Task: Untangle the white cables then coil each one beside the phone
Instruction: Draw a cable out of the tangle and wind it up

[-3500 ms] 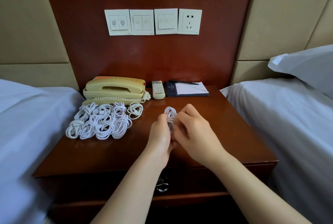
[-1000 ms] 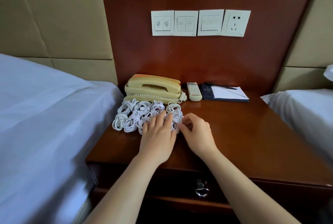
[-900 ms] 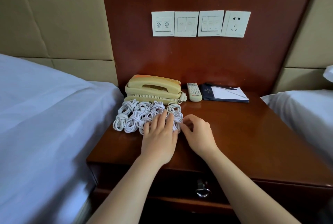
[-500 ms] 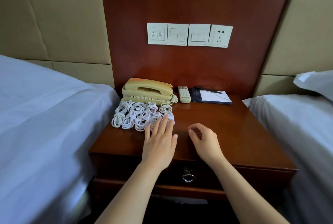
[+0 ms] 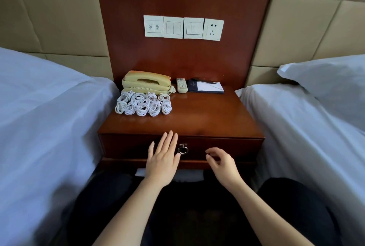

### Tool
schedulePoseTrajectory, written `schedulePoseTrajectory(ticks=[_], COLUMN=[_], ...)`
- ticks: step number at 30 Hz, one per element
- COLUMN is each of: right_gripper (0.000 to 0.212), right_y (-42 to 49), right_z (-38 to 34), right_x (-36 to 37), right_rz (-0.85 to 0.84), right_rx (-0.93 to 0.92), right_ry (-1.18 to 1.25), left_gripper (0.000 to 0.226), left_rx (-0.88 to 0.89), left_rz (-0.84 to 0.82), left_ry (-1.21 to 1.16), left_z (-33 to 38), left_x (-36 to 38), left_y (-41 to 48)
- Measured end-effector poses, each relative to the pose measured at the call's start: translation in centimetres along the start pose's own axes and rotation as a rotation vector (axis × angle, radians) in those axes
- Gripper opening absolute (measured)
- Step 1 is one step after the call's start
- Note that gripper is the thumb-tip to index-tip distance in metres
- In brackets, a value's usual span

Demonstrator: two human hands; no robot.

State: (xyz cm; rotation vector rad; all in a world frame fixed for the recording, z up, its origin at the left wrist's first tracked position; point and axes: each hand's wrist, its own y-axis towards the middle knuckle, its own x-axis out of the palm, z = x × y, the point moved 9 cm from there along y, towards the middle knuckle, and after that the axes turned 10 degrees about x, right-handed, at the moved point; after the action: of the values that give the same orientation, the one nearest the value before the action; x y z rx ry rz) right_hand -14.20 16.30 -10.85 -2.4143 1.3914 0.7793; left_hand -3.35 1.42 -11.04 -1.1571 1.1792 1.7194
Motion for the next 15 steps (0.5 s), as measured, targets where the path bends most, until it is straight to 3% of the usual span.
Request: schedulePoseTrajectory(ticks=[3,7,10,12,15], right_gripper=[0.018,0.028,0.037,0.041,0.041], right_y=[0.1,0.6,1.1,1.7,2.4], right_z=[1.4,2.4,1.8,1.2,0.8], right_x=[1.3,3.4,5.1,6.1,7.8], right_rz=[-0.065,-0.11,-0.171,-0.18,-0.184], right_rx=[0.112,0.24,0.274,0.295,0.355], right_ry=[0.042,0.098,0.129,0.183,0.276], left_gripper=[0.085,0.062,0.077,0.064,0.062], left_rx=[-0.017,-0.078,-0.089,-0.078,-0.04], left_rz=[-0.082,-0.21,-0.167,-0.15,-0.109], left_ry=[-0.017,0.052,0.102,0.129,0.138], left_z=[-0.4,-2.5,-3.7,-4.0,-3.6], left_x=[0.7,1.4,0.1,-0.6,-1.2], left_y=[-1.2,-3.5,-4.1,-3.5,-2.3])
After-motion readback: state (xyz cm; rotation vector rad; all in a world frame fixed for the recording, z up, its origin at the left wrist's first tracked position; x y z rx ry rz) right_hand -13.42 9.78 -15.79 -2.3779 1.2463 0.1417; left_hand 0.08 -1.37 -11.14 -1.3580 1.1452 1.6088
